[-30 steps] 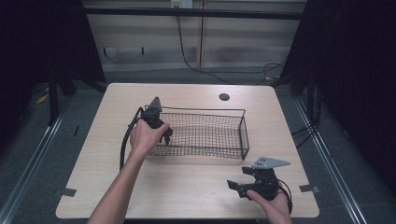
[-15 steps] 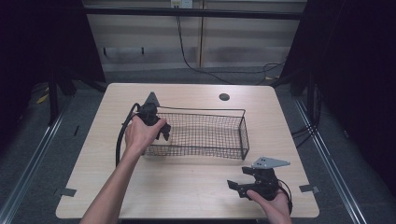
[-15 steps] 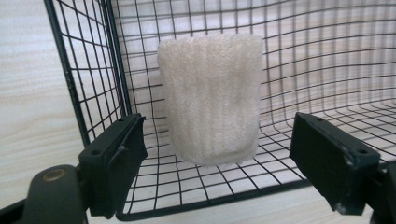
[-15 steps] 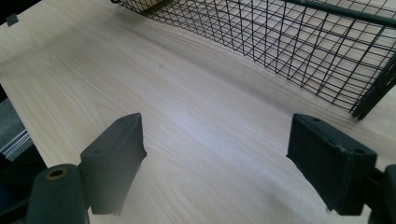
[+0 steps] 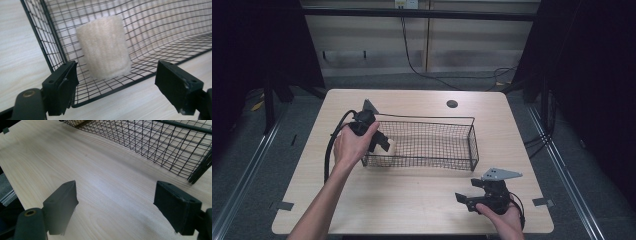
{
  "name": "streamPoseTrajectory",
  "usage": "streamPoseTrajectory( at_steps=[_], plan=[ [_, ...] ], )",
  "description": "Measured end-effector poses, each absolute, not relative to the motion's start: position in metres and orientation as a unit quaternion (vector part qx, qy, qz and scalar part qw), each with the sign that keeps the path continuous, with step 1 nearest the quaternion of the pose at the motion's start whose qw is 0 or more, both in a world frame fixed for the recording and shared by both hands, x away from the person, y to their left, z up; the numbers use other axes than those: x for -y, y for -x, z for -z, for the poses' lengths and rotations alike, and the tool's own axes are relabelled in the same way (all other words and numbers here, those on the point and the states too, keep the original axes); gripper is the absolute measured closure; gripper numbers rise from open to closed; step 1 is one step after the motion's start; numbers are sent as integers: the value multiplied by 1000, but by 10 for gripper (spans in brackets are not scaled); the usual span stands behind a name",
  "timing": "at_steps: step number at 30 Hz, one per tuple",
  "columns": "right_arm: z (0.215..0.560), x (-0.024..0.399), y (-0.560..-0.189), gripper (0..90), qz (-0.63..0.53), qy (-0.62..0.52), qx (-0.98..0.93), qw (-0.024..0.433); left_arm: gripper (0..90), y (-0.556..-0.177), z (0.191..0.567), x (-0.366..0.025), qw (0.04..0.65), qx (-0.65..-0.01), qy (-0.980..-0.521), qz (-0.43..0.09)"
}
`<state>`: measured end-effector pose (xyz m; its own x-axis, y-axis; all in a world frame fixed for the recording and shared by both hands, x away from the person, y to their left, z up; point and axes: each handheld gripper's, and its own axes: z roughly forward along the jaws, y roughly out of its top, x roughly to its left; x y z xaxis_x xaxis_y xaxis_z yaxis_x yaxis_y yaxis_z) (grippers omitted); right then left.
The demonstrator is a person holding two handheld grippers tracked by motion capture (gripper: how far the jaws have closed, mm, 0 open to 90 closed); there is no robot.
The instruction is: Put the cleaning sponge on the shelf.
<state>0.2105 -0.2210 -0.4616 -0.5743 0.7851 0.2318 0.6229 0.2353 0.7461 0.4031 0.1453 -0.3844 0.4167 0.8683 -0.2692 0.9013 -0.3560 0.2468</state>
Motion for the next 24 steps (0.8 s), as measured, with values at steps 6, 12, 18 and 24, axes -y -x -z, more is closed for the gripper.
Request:
streamPoseTrajectory(
  at_steps=[6,12,18,24],
  plan=[
    [462,222,-211,183,-423,-454,-779,95,178,-394,379,-152,216,-506,-834,41],
    [462,221,-211,183,-423,-452,-779,96,185,-380,379,-154,232,-475,-849,7],
    [462,221,-211,183,-423,-453,-779,95,197,-368,373,-165,260,-444,-857,-2],
    [462,221,-211,183,-423,-454,-778,97,192,-357,370,-177,287,-435,-854,-7]
  ],
)
